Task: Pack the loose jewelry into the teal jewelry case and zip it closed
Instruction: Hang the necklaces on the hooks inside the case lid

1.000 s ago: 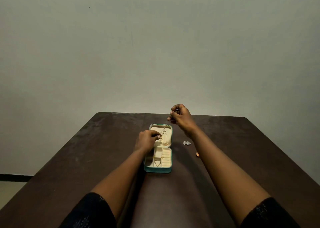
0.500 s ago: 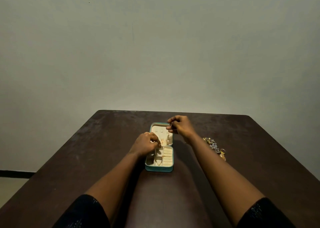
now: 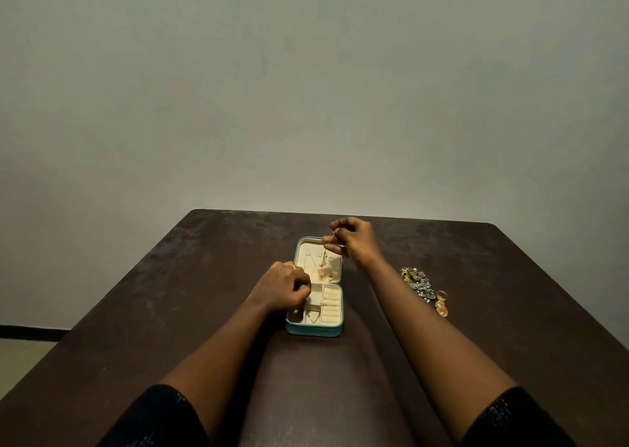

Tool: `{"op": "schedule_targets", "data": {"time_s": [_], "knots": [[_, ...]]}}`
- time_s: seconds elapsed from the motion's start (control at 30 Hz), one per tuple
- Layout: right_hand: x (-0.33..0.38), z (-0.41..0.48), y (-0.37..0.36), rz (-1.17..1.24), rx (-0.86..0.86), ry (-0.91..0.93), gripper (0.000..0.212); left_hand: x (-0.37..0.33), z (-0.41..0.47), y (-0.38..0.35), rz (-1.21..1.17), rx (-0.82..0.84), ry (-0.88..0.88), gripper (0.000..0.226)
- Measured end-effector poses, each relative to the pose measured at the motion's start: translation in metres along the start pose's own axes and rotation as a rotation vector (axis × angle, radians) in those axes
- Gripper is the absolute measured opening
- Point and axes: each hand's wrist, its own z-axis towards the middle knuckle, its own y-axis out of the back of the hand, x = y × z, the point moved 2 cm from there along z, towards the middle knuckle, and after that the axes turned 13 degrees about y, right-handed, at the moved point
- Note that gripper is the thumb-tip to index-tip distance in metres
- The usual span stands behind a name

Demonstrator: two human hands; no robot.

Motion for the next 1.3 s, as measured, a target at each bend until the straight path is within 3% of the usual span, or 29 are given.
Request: {"op": "schedule_targets", "data": {"time_s": [0.2,0.37,0.43,0.53,0.67,0.83,0.97,1.17,1.3], "knots": [[0.02,0.006,-0.009,0.324,-0.038,0.02,0.025,0.0,0.003,-0.004,0.094,-0.011,-0.072,0.039],[0.04,0.007,-0.013,0.32,-0.001,0.054,0.024,-0.004,0.002,-0.001,0.085,-0.125,-0.026,0.057],[0.047,0.006,-0.013,0.274,0.037,0.051,0.024,-0.004,0.003,0.002,-0.049,-0.237,0.061,0.052],[0.057,0.004,-0.012,0.207,0.1,0.045,0.025,-0.012,0.01,0.011,-0.462,-0.338,0.227,0.044],[0.072,0.002,-0.009,0.219,0.151,0.048,0.025,-0.041,0.025,0.031,-0.866,-0.276,0.222,0.026],[0.091,0.0,0.0,0.298,0.155,0.054,0.021,-0.072,0.037,0.044,-0.927,-0.222,0.174,0.015],[0.104,-0.002,0.014,0.291,0.135,0.047,0.018,-0.076,0.039,0.051,-1.137,-0.175,0.214,0.018],[0.105,-0.006,0.042,0.091,0.079,0.015,0.017,-0.079,0.033,0.058,-1.181,-0.141,0.277,0.021],[0.097,-0.016,0.058,-0.146,0.161,-0.041,0.017,-0.09,0.035,0.068,-1.349,-0.132,0.282,0.03]]}}
